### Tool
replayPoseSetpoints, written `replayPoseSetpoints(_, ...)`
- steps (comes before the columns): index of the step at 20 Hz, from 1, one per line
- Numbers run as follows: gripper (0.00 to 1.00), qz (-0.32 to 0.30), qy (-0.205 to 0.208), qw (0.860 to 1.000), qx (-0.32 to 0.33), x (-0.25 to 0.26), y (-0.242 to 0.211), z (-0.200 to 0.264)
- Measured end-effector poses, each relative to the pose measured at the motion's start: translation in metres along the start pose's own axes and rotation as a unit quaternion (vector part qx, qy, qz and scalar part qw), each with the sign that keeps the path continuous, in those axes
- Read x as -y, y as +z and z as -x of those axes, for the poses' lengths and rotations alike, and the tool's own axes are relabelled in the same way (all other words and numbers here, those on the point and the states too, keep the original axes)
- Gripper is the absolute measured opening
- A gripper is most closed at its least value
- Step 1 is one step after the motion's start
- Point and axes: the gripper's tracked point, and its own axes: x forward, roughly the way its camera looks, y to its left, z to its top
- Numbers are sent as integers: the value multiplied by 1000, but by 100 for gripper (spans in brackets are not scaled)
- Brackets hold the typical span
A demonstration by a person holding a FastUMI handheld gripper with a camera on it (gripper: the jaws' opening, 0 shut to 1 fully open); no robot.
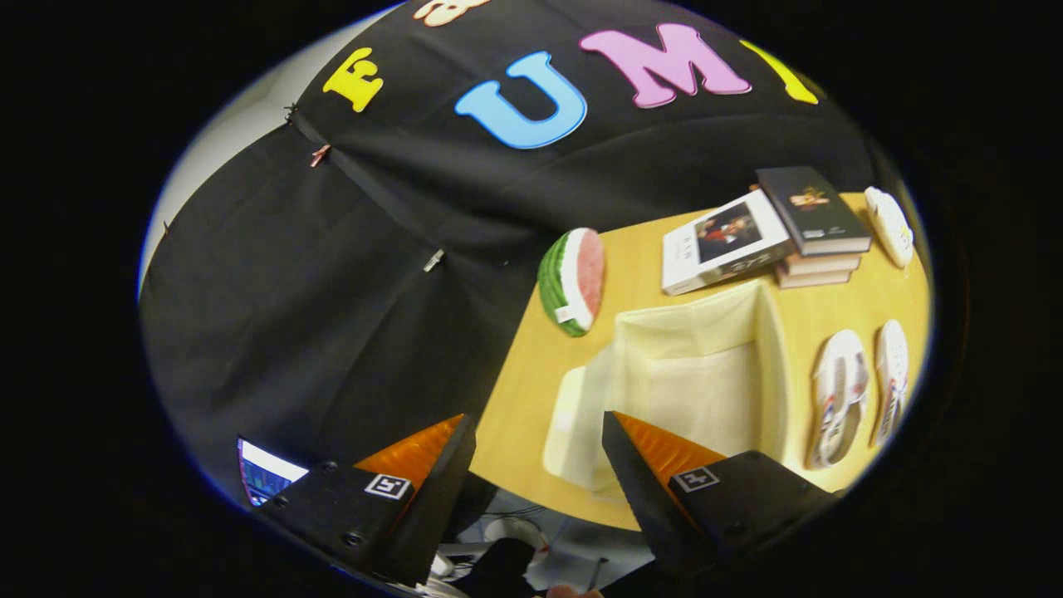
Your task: Open the storage box then place both shoes into the box .Put the left shoe in first, then the right shoe, with the right side of both shoes facing outward in a uniform manner.
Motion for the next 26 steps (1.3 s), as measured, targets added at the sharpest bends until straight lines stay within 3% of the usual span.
replayPoseSetpoints(6, 98, 16, -150, 988, 19, 160, -11, 59)
replayPoseSetpoints(11, 98, 55, -249, 966, -33, 277, -54, 91)
replayPoseSetpoints(17, 99, 99, -292, 947, -86, 365, -82, 62)
replayPoseSetpoints(26, 97, 127, -267, 947, -123, 408, -82, -11)
